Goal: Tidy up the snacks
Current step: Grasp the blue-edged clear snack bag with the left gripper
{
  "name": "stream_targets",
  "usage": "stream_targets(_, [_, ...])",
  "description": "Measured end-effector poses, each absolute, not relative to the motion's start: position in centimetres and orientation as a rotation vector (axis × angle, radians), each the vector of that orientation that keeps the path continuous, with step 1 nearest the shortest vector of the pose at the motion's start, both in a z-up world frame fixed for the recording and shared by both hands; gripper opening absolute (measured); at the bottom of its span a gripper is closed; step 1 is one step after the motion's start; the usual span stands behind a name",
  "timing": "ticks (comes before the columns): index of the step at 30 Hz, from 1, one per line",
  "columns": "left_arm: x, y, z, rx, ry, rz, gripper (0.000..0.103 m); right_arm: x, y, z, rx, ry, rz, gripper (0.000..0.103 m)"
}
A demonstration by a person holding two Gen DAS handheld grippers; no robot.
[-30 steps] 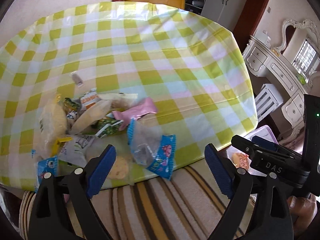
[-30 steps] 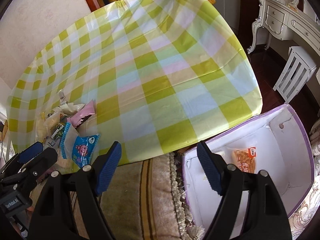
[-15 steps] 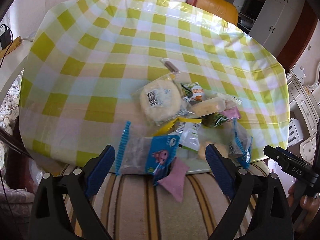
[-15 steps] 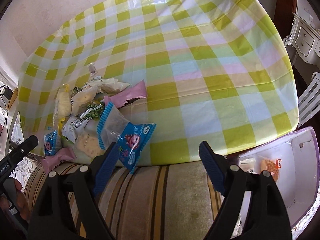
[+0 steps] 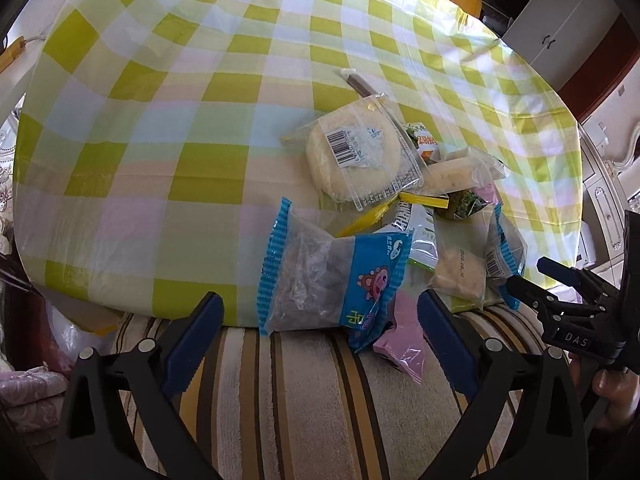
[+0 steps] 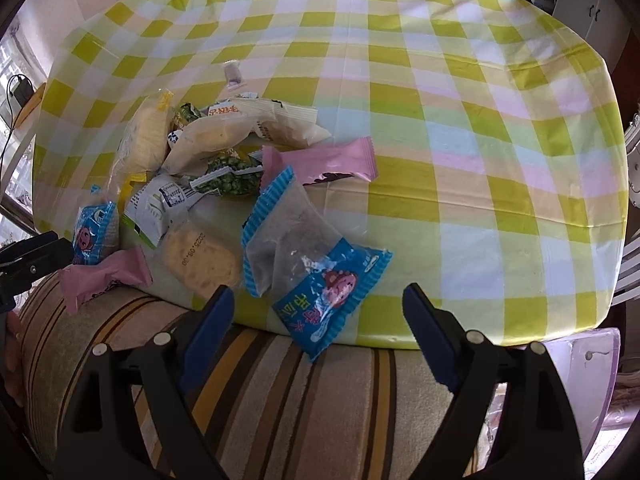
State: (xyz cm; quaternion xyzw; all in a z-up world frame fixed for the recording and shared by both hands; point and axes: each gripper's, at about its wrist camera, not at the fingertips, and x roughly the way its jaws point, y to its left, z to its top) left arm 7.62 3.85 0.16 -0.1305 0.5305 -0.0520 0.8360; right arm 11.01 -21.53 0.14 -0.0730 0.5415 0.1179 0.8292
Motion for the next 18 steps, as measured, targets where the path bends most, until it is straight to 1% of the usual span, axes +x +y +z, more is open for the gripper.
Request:
stream_targets(7, [9.4,3.7,-1.2,-0.272,1.174,-0.114,0.094,12.5,-20.5,-0.7,-0.233,1.161,0.258,0.086])
stream_targets(12, [10.1,3.4,-1.8,-0.265,1.19,-0.133,0.094,13.5,-20.5,-1.5,-0.223,1.184,0.258,0.086])
stream_targets(14, [10.3,3.3,-1.8,-0.264,1.189,-0.153,0.089,13.7,-20.7,-1.6,-0.211,1.188,0.258,0.086])
stream_targets(16, [10.3,3.1,-1.8,-0.267,1.184,-0.17,0.078,13.9,-21.0,-1.8,-0.18,1.196,0.261,0.086])
stream_targets(18, [10.4,3.0,-1.8,-0.26,1.184,-0.172,0.077,14.1,-21.4,-2.0,-0.148,1.205,0.268,0.086])
